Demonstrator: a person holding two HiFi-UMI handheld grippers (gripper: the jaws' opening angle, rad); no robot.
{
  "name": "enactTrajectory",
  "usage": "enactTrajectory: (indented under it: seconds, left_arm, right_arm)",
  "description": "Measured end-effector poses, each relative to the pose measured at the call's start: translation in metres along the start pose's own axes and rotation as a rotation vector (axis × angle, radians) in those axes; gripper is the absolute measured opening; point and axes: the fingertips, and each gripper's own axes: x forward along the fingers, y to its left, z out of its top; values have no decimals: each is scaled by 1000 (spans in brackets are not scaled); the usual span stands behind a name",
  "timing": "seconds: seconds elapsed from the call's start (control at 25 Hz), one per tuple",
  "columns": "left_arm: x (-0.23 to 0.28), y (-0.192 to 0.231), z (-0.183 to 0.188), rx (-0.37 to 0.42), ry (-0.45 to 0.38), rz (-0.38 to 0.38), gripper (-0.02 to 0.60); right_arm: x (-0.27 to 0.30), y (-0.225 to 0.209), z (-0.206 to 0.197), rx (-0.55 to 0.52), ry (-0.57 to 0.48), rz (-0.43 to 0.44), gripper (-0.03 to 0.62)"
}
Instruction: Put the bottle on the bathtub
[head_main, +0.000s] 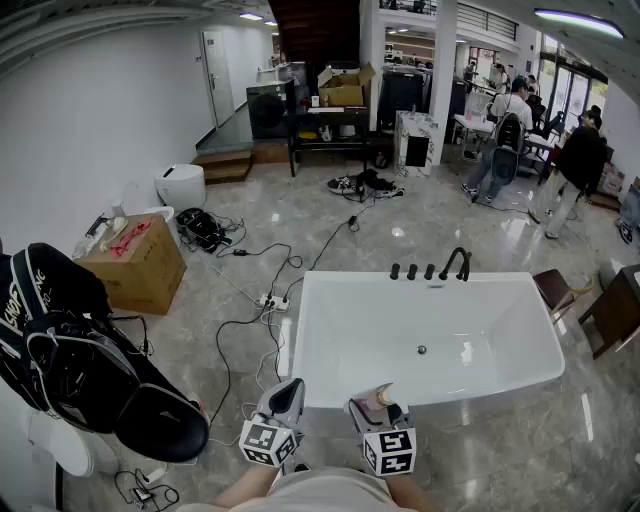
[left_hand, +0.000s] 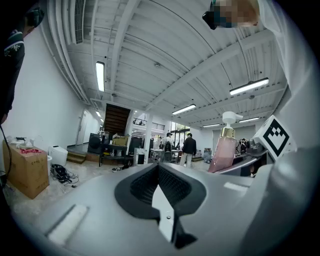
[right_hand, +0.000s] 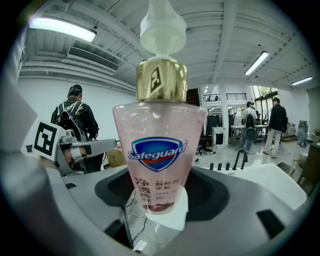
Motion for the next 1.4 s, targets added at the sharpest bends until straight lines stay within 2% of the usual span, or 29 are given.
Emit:
enactTrajectory:
  seconds: [0.36, 0.6, 1.12, 1.4]
  left_arm:
    - [-3, -3, -7, -3, 4, 5, 9]
    - [1, -4, -8, 1, 7, 17, 9]
    - [18, -27, -2, 17, 8, 75, 9]
    - [32, -49, 3, 29, -3, 80, 9]
  right_arm:
    - [0, -6, -7, 22, -1, -18, 308]
    - [0, -19, -6, 17, 3, -64, 308]
    - [-7, -50, 0, 17, -8, -15, 308]
    - [-10, -73, -2, 10, -1, 10, 308]
